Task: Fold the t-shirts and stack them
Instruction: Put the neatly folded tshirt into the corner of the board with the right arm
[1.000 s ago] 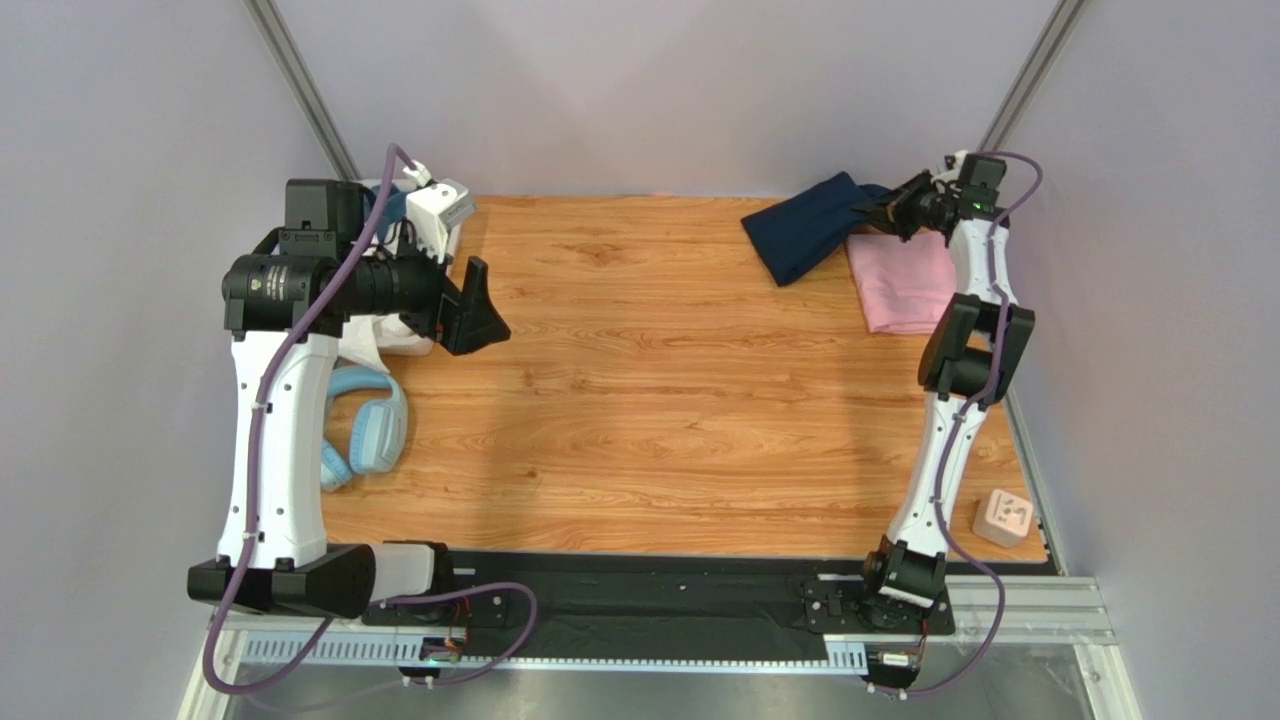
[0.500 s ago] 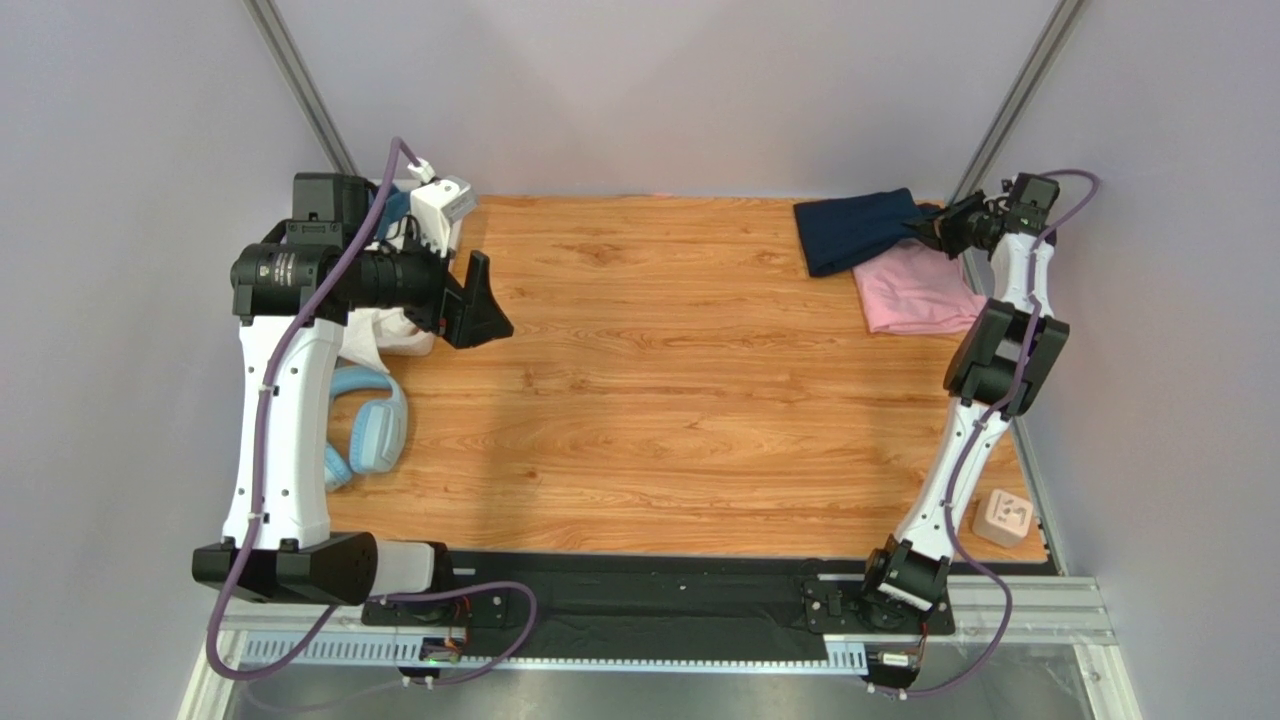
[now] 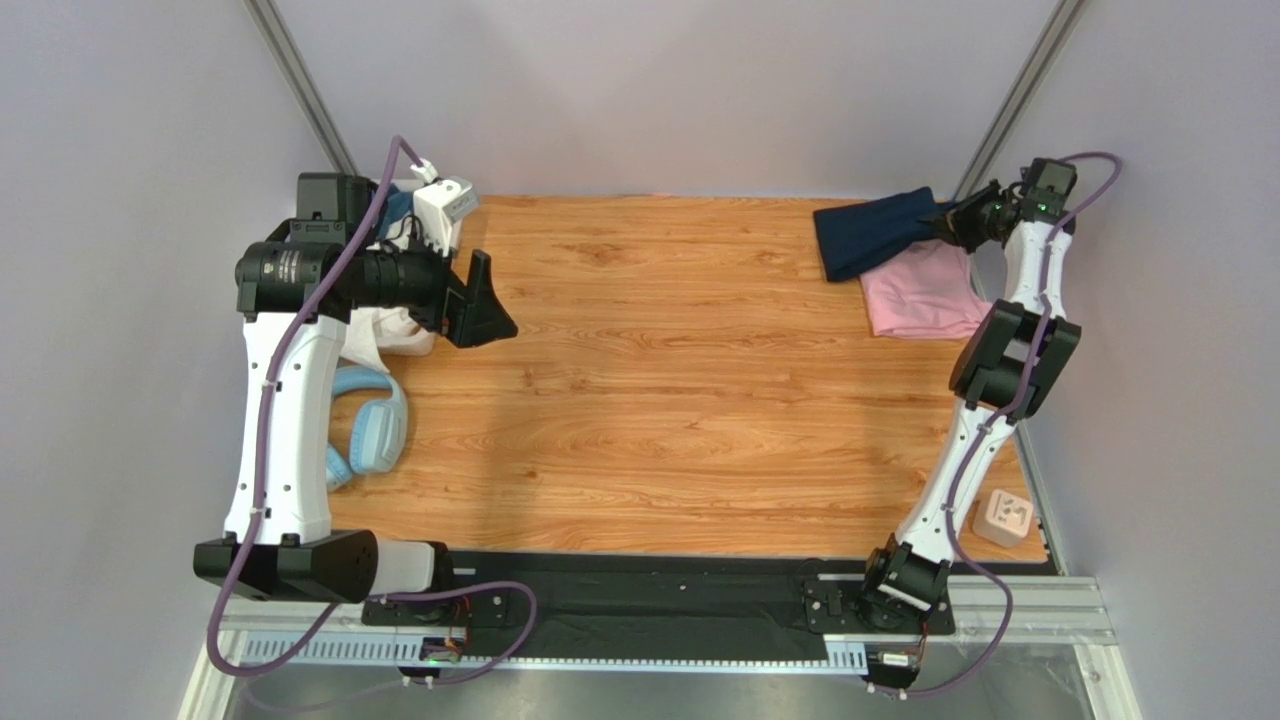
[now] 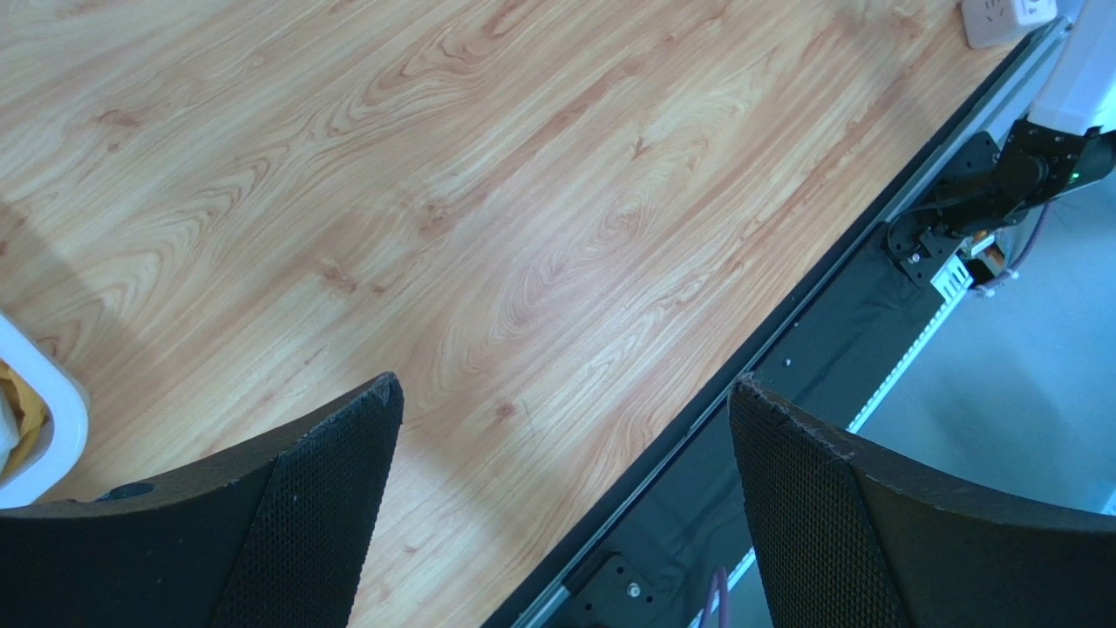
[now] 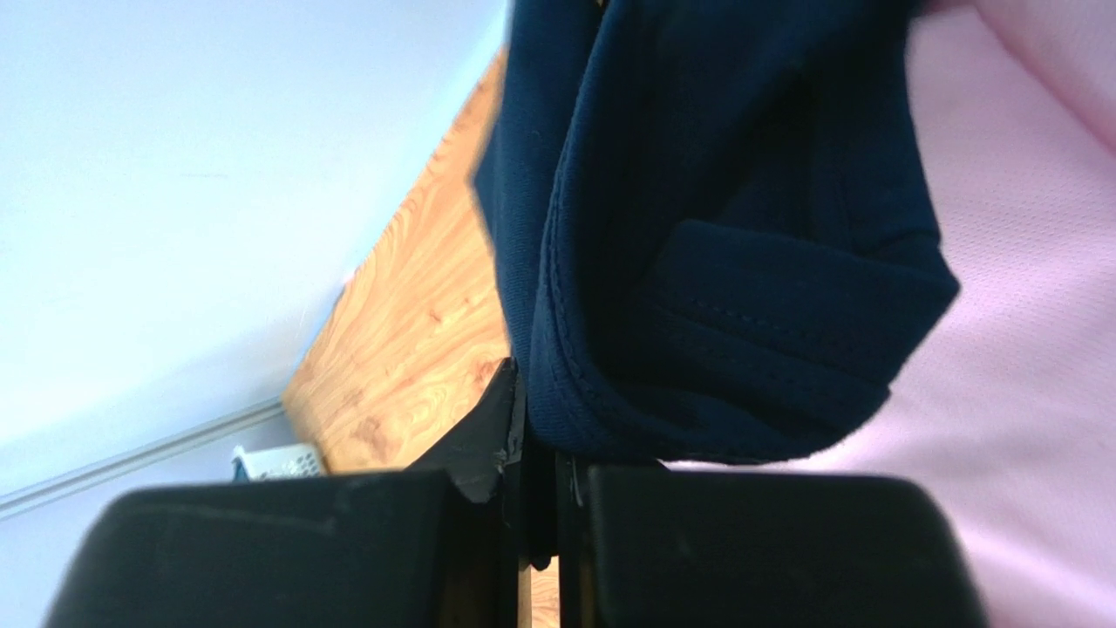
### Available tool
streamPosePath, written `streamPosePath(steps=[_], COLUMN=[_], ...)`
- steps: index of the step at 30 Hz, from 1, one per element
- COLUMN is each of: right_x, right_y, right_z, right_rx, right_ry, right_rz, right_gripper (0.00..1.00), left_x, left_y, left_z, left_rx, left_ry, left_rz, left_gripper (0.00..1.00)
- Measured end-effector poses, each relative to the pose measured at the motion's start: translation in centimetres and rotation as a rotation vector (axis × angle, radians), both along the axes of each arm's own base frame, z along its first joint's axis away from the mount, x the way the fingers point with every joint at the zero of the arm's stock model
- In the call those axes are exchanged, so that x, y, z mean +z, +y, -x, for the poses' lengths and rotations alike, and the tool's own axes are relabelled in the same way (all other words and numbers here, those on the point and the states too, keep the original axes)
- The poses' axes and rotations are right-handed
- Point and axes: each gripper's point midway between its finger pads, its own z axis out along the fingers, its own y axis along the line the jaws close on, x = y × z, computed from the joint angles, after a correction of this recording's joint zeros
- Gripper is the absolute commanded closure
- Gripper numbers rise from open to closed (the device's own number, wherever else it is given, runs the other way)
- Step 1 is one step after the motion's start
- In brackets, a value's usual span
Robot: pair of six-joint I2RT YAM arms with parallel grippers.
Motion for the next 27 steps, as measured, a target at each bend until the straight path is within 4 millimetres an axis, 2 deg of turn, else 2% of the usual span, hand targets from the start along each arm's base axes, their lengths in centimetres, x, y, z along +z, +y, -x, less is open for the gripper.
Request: streamPosePath(steps=[7,11,15,22,25,26,27], right_x=[8.4,10.4,9.6,4.5,3.1,2.7,2.3], right_y=[-2.6,-2.9,-3.0,-2.6,-2.8,-2.8,-2.8], right_z=[1.8,2.6,4.0,6.5,7.5,7.9,8.2], right_rx=[-0.063,-0.085,-0.106,-0.119,-0.14,-0.149,-0.159], right_ry=[-0.103,-0.115,-0.065,0.082,0.158,0.186,0.213], right_rz=[0.165,0.225,0.255,0.237,0.27,0.285,0.303], right_gripper=[1.0,1.0,1.0,1.0,0.79,0.6,0.51], left_x=[0.1,0.1,0.2,0.6,0.8,0.9,0.9], left_y=[-0.1,-0.1,-0.1,-0.1,-0.1,-0.1,-0.1], left_z=[0.1,0.1,0.2,0.7,1.0,1.1,1.1], left_rx=[-0.007,-0.009,-0.012,-0.017,-0.019,-0.02,-0.021], left_ry=[0.0,-0.003,-0.008,-0.032,-0.044,-0.049,-0.051], left_rz=[0.007,0.008,0.005,0.001,-0.001,-0.002,-0.002], left_gripper=[0.0,0.0,0.0,0.0,0.0,0.0,0.0])
